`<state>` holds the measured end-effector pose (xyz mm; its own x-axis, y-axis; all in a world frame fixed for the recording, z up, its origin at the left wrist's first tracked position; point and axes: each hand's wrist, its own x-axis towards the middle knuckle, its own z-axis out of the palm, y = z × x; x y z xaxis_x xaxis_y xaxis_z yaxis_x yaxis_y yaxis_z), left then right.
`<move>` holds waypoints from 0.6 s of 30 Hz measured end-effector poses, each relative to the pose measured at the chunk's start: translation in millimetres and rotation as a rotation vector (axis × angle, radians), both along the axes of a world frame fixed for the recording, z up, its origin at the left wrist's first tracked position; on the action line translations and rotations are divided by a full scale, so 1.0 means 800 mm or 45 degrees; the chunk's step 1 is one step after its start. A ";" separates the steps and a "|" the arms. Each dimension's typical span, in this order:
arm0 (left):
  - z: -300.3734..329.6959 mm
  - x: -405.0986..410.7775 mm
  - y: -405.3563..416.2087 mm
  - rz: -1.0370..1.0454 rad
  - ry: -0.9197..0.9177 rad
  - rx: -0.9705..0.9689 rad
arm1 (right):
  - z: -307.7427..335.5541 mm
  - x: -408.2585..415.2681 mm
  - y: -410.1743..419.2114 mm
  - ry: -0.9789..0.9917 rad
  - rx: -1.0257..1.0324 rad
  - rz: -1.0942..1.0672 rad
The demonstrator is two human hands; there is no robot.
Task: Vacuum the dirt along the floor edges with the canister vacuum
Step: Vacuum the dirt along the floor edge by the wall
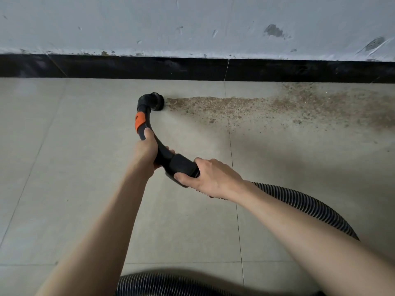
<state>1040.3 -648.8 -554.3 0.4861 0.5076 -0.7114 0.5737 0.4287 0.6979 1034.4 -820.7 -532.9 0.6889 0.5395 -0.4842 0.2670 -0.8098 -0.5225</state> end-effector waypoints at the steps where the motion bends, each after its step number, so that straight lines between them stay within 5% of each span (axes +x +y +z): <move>1: 0.000 0.001 0.000 -0.011 0.002 -0.004 | 0.000 -0.002 0.000 0.000 -0.002 -0.019; 18: 0.007 0.026 -0.011 -0.119 0.115 0.103 | -0.009 0.000 -0.007 -0.010 0.011 -0.094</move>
